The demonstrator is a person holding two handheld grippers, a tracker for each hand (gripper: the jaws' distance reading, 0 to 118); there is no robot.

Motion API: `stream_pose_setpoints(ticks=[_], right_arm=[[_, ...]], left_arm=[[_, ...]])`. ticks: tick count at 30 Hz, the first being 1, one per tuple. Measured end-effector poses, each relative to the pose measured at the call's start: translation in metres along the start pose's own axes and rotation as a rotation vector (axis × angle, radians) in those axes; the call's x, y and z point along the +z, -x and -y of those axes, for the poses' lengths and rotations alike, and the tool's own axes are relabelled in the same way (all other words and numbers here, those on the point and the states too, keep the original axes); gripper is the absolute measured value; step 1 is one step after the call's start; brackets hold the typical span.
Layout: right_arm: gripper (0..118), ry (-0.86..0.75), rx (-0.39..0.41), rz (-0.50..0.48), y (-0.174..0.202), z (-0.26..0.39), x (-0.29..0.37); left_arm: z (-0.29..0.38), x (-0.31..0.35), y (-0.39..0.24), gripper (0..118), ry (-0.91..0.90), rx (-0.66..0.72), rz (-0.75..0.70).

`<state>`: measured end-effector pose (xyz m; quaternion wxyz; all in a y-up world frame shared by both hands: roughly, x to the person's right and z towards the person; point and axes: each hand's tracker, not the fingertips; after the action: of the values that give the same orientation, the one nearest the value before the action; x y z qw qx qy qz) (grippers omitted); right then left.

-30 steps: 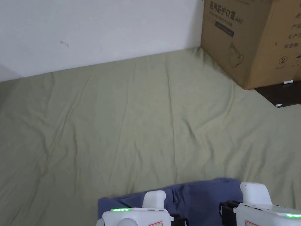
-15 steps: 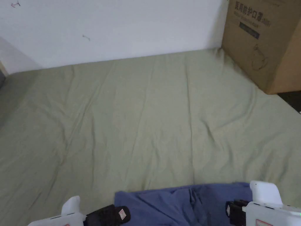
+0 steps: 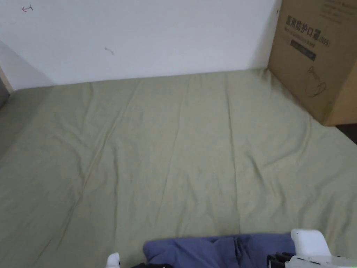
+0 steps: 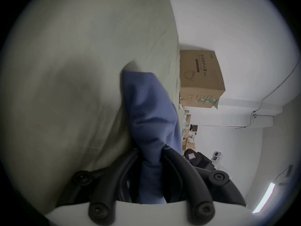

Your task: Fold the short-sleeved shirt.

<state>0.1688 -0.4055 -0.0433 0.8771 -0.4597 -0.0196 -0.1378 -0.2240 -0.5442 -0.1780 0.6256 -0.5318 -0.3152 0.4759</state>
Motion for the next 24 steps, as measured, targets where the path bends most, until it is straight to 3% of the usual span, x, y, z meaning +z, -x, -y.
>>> stream_pose_setpoints(ticks=[3,7,14,19,24], right_arm=[[2,0.001,0.007,0.012,0.003,-0.004,0.0],[2,-0.007,0.017,-0.001,0.008,-0.008,0.0],[2,0.007,0.026,-0.034,0.015,-0.002,-0.009],[2,0.03,0.032,-0.047,0.016,0.004,-0.014],[2,0.022,0.015,-0.055,0.007,0.007,-0.01]], left_arm=[[-0.014,0.021,-0.012,15,0.003,-0.089,-0.074],[-0.031,0.081,-0.019,15,-0.121,-0.127,-0.109],[-0.043,0.204,-0.017,15,-0.346,-0.112,-0.399],[-0.026,0.205,-0.052,15,-0.331,-0.191,-0.442],[-0.011,0.157,-0.126,15,-0.344,-0.29,-0.514]])
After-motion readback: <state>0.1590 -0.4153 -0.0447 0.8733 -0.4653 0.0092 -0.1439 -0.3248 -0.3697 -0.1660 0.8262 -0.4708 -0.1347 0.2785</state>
